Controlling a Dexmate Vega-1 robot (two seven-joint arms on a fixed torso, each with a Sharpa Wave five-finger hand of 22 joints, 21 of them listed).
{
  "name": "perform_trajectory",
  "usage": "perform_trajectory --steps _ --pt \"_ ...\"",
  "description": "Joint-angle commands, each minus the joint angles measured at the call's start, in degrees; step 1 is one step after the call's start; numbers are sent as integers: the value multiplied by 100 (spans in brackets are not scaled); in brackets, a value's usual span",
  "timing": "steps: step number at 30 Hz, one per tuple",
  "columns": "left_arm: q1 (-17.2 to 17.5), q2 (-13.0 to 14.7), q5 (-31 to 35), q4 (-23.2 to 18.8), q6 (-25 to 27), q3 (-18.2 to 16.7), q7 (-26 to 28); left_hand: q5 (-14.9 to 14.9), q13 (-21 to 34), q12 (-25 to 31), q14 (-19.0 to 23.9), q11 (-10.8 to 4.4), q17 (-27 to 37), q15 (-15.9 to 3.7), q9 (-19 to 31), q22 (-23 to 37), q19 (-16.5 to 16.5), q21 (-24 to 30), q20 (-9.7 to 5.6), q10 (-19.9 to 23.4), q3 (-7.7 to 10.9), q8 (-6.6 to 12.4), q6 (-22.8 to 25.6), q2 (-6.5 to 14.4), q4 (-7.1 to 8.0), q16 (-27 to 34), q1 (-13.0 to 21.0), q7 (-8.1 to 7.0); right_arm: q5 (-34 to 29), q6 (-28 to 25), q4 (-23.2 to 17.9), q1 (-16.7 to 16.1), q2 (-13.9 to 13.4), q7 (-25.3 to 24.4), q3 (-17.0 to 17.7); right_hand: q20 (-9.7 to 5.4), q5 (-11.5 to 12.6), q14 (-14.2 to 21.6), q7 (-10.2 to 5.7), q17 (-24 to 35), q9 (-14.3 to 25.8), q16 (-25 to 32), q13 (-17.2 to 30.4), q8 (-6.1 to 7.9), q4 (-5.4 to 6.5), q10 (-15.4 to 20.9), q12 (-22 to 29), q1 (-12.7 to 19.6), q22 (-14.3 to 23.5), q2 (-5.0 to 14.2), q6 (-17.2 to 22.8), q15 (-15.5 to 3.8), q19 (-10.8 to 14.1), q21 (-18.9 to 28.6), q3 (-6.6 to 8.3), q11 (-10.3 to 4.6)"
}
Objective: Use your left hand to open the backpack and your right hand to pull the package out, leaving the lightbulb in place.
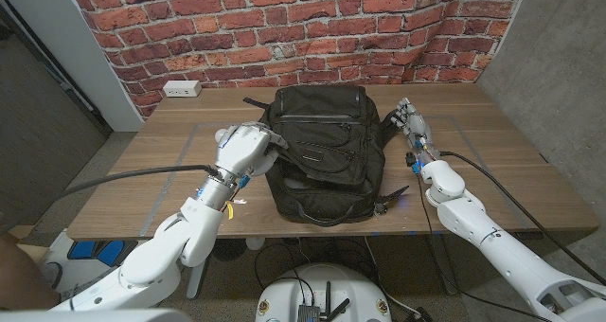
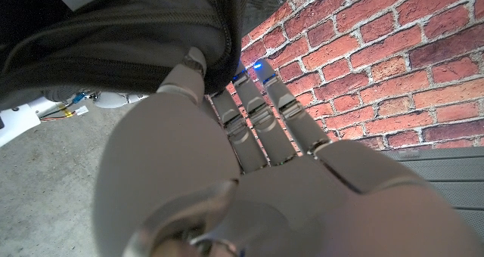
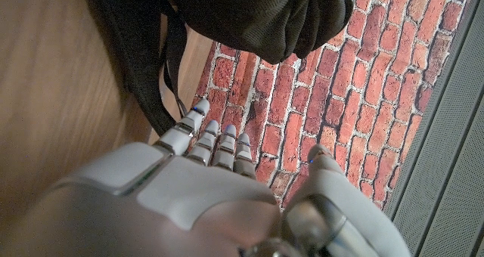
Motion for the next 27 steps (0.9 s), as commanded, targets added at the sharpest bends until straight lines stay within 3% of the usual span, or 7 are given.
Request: perform_trajectory --steps 1,20,27 --pt "-174 -259 -280 -149 137 -4 -425 32 17 14 96 -12 20 -204 30 16 -3 -8 -720 67 17 -23 23 40 1 16 24 -9 -185 -71 -374 -235 -149 -204 33 -66 -7 -4 9 -4 14 17 17 44 -19 39 55 -10 11 248 24 -117 55 4 9 -4" --pt "-674 -528 -522 -103 166 69 -703 38 18 -5 229 -10 25 -203 38 8 -30 -45 -726 133 16 -48 42 43 5 21 12 14 -317 -145 -934 -635 -288 -468 151 -43 -9 39 19 -19 14 38 16 50 -47 71 65 19 11 261 54 -127 95 16 28 -8" --pt "-806 -674 -757 -30 98 89 -621 40 17 -15 261 -8 23 -203 40 10 -8 -43 -729 142 16 -62 32 41 3 17 9 18 -349 28 -931 -688 -240 -433 155 -54 -10 79 21 -26 15 54 16 58 -63 112 79 35 12 260 82 -134 133 28 35 -21"
